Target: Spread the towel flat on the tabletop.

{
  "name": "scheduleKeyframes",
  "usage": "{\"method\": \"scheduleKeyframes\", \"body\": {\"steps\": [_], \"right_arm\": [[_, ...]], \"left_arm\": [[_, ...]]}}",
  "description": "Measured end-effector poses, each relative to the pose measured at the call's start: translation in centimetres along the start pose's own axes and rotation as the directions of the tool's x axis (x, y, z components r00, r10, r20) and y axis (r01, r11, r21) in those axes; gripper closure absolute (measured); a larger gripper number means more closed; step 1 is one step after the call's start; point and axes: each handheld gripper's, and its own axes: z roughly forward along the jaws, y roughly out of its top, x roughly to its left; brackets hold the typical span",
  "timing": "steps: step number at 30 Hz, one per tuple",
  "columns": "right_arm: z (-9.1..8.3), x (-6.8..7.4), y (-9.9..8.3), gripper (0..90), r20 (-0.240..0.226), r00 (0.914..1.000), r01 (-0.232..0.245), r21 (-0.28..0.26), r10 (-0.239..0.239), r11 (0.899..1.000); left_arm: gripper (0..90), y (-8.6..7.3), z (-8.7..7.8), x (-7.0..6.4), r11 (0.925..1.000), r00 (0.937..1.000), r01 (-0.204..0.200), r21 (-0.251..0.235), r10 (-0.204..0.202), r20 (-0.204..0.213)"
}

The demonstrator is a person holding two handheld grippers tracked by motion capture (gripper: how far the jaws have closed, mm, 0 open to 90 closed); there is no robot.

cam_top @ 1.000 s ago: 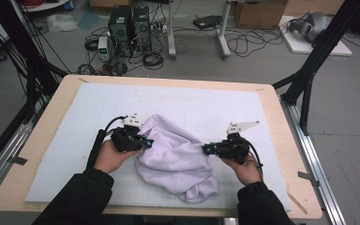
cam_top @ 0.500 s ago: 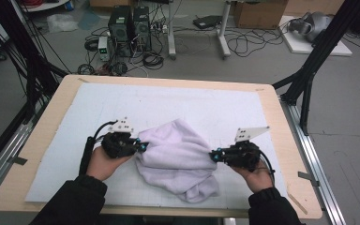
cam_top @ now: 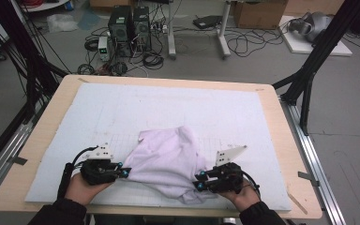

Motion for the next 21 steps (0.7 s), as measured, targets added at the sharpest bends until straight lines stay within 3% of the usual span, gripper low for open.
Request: {"method": "scheduleKeyframes", "body": {"steps": [1,4,8,11,15,16,19,21], "right_arm": [[-0.7,0.0,0.4,67.9,0.021,0.9997,0.014,-0.024,-0.014,1.0],[-2.2,-0.5,1.3,61.3,0.084,0.9963,0.021,-0.083,-0.014,0.996],[-3.2,-2.4,2.3,55.0,0.154,0.9881,0.014,-0.13,0.006,0.991],[-2.1,-4.4,2.5,49.7,0.167,0.9855,-0.011,-0.116,0.031,0.993],[-0.2,-5.6,2.5,48.8,0.147,0.9886,-0.022,-0.062,0.031,0.998],[0.3,-5.7,2.5,48.8,0.139,0.9893,-0.039,-0.043,0.044,0.998],[1.2,-5.9,2.2,50.3,0.161,0.9852,-0.063,0.024,0.059,0.998],[1.4,-5.8,1.9,60.0,0.141,0.9874,-0.08,0.045,0.073,0.996]], "left_arm": [[64.9,0.2,-0.2,0.1,0.9999,1.0,0.0,-0.015,0.0,0.007],[54.1,1.3,-1.1,0.5,0.9984,0.9999,-0.002,-0.057,0.001,-0.011],[47.4,3.5,-1.2,0.9,0.9948,0.9997,-0.018,-0.1,0.016,-0.016],[45.3,5.2,0.2,1.0,0.9948,0.9993,-0.034,-0.096,0.033,-0.015],[43.4,6.7,3.1,1.2,0.9975,0.9992,-0.039,-0.058,0.039,0.001],[45.4,6.8,3.9,1.2,0.9983,0.999,-0.045,-0.039,0.044,-0.003],[63.4,6.3,6.0,1.5,0.9953,0.9981,-0.061,0.075,0.061,-0.009],[78.2,5.7,6.5,1.6,0.9921,0.9979,-0.062,0.109,0.063,-0.01]]}}
